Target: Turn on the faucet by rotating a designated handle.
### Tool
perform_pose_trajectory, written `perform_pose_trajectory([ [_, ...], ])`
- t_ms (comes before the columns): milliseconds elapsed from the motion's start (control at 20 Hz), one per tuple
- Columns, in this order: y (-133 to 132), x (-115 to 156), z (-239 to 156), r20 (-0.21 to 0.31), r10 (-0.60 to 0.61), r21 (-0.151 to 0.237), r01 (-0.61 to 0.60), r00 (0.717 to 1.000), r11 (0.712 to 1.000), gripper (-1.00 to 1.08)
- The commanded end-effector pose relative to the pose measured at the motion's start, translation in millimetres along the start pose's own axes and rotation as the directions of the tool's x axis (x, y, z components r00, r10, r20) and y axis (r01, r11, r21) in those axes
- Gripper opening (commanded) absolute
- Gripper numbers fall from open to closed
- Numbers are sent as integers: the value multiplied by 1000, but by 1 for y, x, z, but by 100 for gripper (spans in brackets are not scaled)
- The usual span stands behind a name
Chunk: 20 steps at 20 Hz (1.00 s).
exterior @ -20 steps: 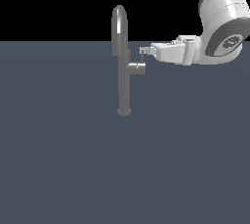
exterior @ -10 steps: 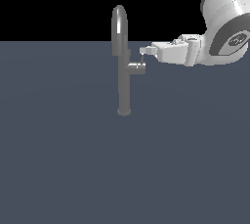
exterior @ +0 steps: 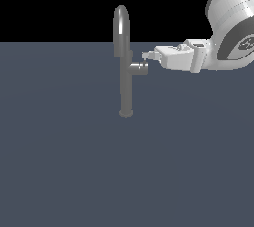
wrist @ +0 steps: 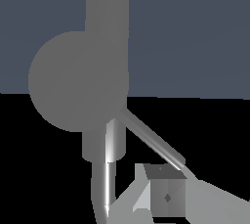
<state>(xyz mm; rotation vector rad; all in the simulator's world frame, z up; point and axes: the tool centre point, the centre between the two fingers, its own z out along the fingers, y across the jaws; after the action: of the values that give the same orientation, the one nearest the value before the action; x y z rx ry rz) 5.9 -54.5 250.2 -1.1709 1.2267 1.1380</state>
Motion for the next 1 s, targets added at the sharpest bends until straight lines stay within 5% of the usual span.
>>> perform_pose_trajectory([
  [0,6,11,0,1,9,-1,-9,1000,1000,-100],
  [200,20,33,0,2,19,-2,-19,1000,1000,-100],
  [300,11,14,0,1,-14,-3,14,1000,1000,-100],
  [700,23,70,0,3,21,-2,-21,1000,1000,-100],
  [800,14,43,0,4,-23,-6,23,1000,1000,-100],
  [950,12,59,0,4,-10,-5,10,1000,1000,-100],
])
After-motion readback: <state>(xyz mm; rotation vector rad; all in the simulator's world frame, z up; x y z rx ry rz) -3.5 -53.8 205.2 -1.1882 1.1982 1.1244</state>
